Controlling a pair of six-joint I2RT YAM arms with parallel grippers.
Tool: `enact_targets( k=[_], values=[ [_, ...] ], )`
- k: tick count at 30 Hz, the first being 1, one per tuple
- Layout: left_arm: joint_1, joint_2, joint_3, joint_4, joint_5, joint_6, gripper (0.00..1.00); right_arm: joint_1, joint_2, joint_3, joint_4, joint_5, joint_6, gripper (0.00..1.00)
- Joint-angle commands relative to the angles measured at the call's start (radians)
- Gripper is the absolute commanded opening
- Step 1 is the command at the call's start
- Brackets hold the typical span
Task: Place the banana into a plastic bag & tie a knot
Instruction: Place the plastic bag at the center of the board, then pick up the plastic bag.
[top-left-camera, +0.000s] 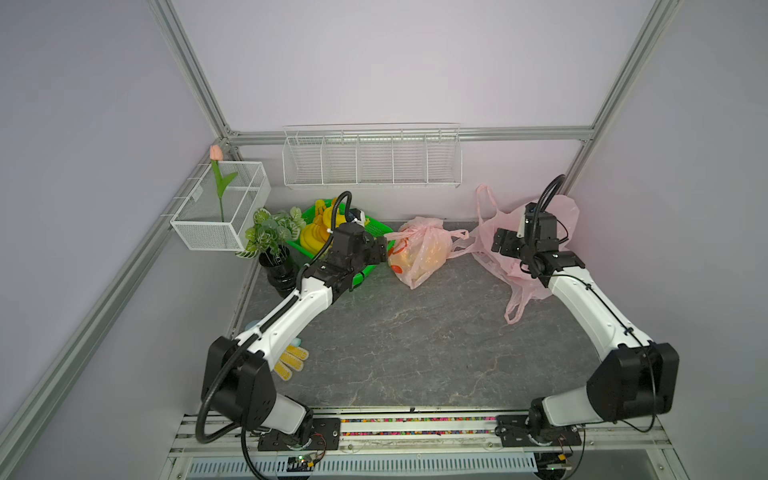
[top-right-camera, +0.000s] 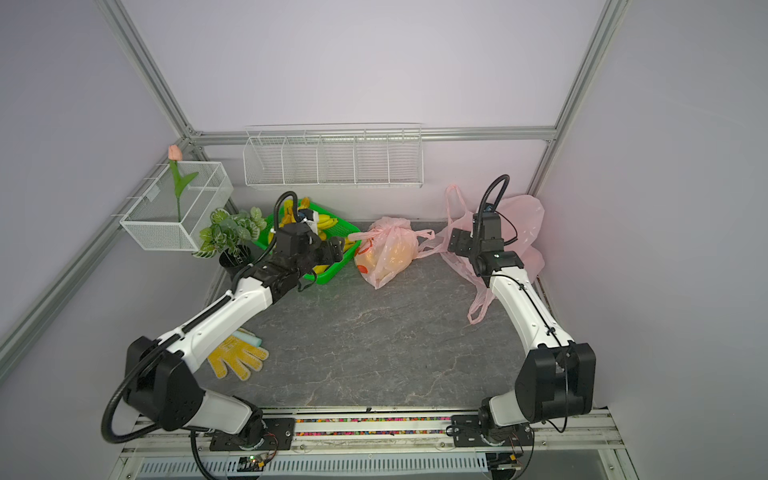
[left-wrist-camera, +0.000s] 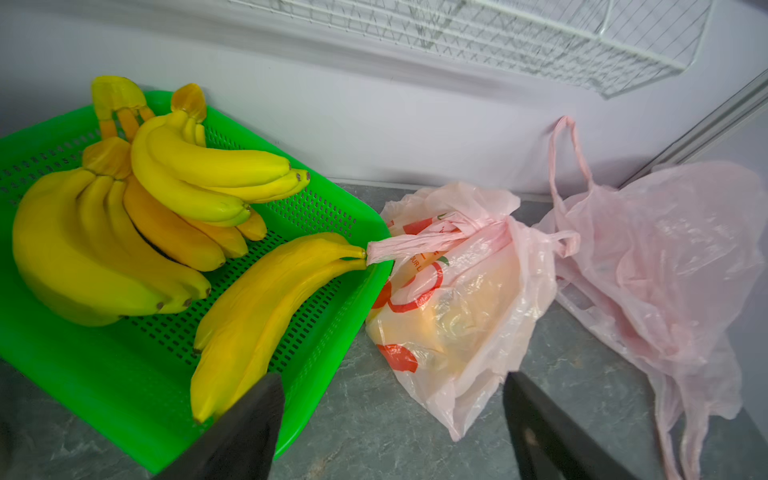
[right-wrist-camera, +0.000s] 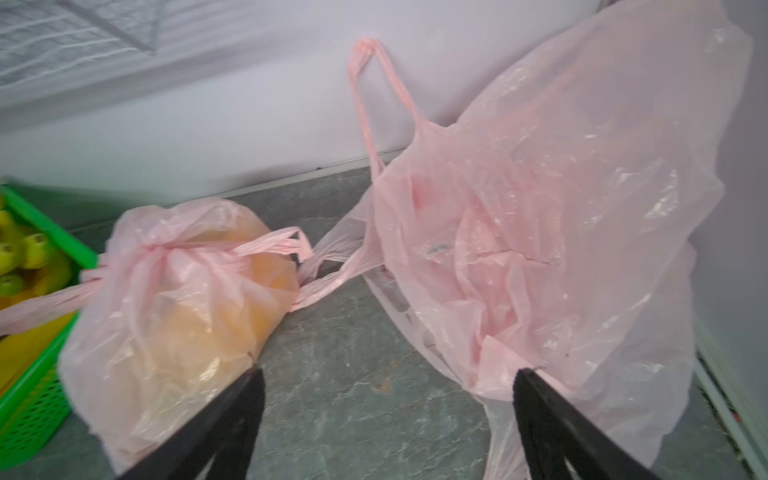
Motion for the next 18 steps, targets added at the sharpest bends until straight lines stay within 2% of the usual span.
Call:
enact_targets(
  k=[1,5,6,11,16,18],
  values=[
    [0.002,-0.091,-0.135,-0.013,-0.039,-0.096,0.87,-0.023,0.130,0.027,-0.074,0.083,-0.102,0.95],
    [0.005,-0.233,-0.298,0.028,-0.113,-0.144,0.95,-0.034,0.258,0.096,-0.094,0.076,-0.174,0.95],
    [0.007,-0.266,-0.330,0.031,-0.138,-0.164,1.00,-0.033,0.288,0.112,-0.096,0.069,-0.188,0.94],
    [0.010,-0.383,-0.430,0.060,-0.156,-0.174,1.00,-0.032,0.395,0.188,-0.113,0.067,-0.231,0.95],
    [0.010,-0.416,-0.461,0.033,-0.170,-0.179,1.00,-0.032,0.514,0.283,-0.167,0.105,-0.251,1.00],
    [0.010,-0.411,-0.470,0.035,-0.176,-0.178,1.00,-0.033,0.546,0.313,-0.181,0.125,-0.258,0.94]
  ],
)
